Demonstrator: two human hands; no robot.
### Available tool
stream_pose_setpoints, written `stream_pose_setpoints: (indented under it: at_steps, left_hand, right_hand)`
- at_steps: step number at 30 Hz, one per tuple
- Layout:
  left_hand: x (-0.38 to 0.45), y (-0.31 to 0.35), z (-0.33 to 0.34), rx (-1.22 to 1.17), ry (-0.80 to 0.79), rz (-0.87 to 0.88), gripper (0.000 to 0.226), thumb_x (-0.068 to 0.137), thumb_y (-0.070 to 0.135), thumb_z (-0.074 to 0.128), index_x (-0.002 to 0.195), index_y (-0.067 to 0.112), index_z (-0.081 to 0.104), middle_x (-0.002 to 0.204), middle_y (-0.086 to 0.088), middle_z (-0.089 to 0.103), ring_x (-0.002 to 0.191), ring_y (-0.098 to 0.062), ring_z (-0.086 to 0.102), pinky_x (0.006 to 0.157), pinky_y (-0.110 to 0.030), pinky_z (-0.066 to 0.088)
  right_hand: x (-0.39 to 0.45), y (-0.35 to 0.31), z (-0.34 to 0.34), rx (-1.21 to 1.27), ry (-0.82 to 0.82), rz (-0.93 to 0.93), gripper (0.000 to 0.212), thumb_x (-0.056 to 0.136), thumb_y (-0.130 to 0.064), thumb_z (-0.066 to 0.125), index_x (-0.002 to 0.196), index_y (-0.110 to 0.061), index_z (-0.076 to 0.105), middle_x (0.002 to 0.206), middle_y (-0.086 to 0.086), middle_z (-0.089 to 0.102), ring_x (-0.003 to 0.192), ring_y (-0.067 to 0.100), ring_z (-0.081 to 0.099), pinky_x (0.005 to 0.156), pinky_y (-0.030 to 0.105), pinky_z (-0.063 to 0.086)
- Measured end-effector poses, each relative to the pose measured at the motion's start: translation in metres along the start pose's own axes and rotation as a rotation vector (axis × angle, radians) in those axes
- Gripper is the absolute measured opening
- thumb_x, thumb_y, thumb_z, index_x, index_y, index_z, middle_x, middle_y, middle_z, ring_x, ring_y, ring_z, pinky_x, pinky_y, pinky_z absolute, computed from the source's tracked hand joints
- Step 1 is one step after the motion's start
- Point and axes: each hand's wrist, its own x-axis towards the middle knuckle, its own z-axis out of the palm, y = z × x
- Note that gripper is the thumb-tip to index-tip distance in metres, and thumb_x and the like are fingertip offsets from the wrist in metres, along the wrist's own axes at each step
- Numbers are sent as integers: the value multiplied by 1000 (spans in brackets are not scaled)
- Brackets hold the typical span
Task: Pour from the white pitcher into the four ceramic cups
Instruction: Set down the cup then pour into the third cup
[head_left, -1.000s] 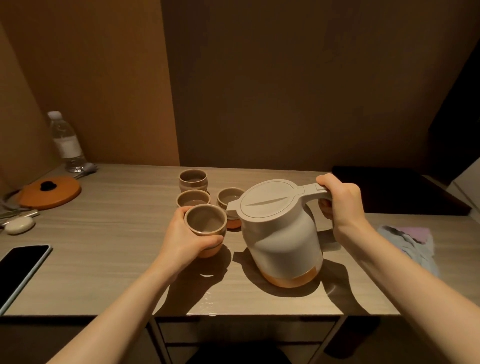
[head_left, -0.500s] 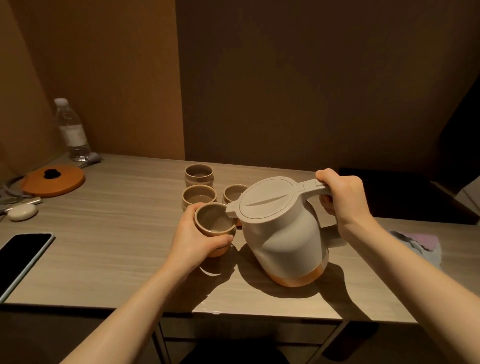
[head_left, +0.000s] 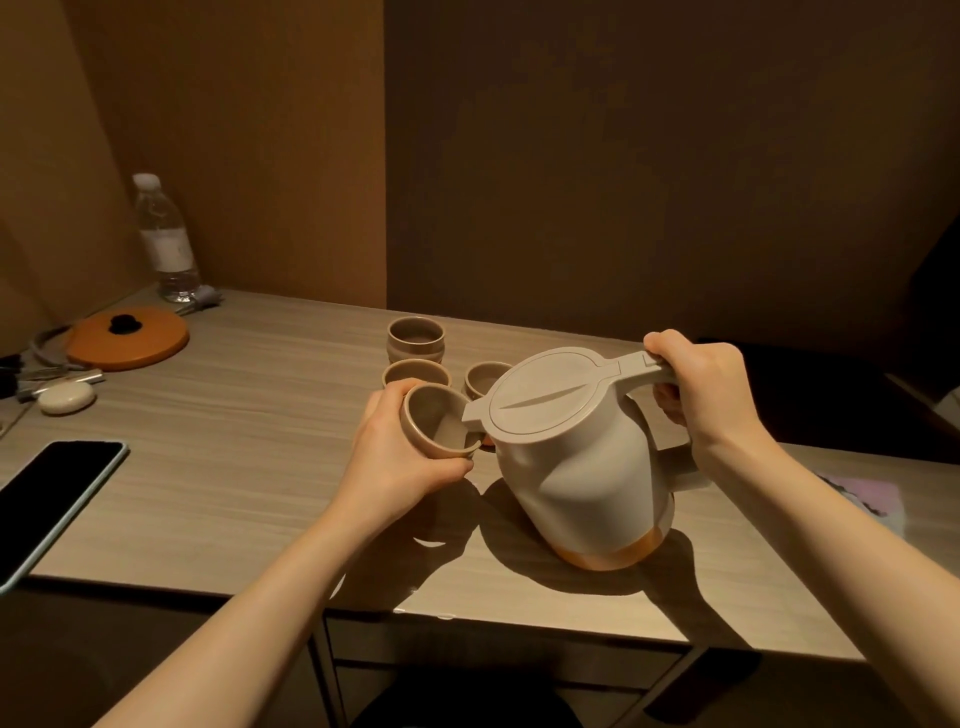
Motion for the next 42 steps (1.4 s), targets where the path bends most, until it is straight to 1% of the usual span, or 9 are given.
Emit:
stream_pose_setpoints:
  at_steps: [4, 9, 14, 18, 25, 29, 35, 39, 42]
  left_hand:
    - [1, -1, 0, 3, 4, 5, 83, 53, 29, 93, 119, 35, 44, 119, 9, 47, 109, -8, 48, 81, -16, 38]
    - [2, -2, -3, 21, 3, 11, 84, 52, 28, 93, 120, 34, 44, 119, 9, 47, 110, -9, 48, 83, -20, 40]
    - [5, -2, -4, 62, 1, 17, 84, 51, 29, 93, 121, 32, 45, 121, 7, 48, 109, -10, 48, 81, -19, 39]
    - [6, -2, -6, 77, -2, 14, 84, 52, 29, 93, 121, 33, 45, 122, 6, 47, 108, -9, 47, 76, -14, 36]
    - [5, -2, -5, 87, 3, 15, 85, 51, 30, 92, 122, 31, 46, 120, 8, 47, 107, -8, 47, 77, -16, 36]
    - [4, -4, -5, 72, 2, 18, 84, 51, 30, 92, 122, 31, 46, 119, 8, 50, 107, -9, 49, 79, -17, 37]
    - [3, -9, -7, 53, -9, 20, 84, 51, 30, 91, 117, 39, 42, 116, 15, 55, 110, -11, 52, 88, -30, 47]
    - [2, -9, -9, 57, -4, 22, 84, 50, 29, 91, 118, 38, 42, 116, 13, 55, 110, -10, 52, 88, -30, 46]
    - [1, -10, -9, 52, -3, 24, 83, 50, 29, 91, 117, 39, 42, 116, 14, 55, 109, -9, 52, 89, -32, 48]
  right_hand:
    - [1, 0, 0, -29, -3, -10, 46, 89, -21, 56, 46, -8, 47, 38, -5, 38, 38, 7, 33, 40, 19, 28]
    - [3, -1, 3, -47, -16, -14, 43, 89, -21, 56, 49, -4, 49, 43, 2, 38, 41, 10, 32, 41, 20, 27]
    - [4, -2, 6, -73, -33, -23, 40, 89, -21, 56, 53, -2, 52, 47, 6, 39, 41, 9, 33, 41, 20, 28]
    - [6, -4, 8, -93, -53, -28, 38, 89, -21, 56, 57, 0, 54, 52, 10, 39, 43, 11, 33, 41, 19, 28]
    - [9, -5, 12, -122, -68, -42, 39, 87, -21, 56, 57, 3, 55, 53, 12, 40, 45, 14, 32, 43, 21, 28]
    - [10, -6, 15, -123, -84, -64, 41, 88, -20, 56, 51, -3, 50, 48, 8, 37, 41, 12, 31, 42, 19, 28]
    - [11, -8, 20, -145, -95, -93, 44, 87, -21, 56, 47, -4, 49, 43, 5, 38, 39, 9, 33, 44, 18, 31]
    - [12, -9, 23, -157, -93, -103, 45, 85, -23, 57, 47, -1, 50, 45, 8, 39, 41, 13, 33, 50, 27, 32]
    - [12, -9, 24, -165, -98, -110, 45, 85, -23, 57, 47, -1, 50, 45, 9, 39, 41, 13, 33, 51, 28, 32]
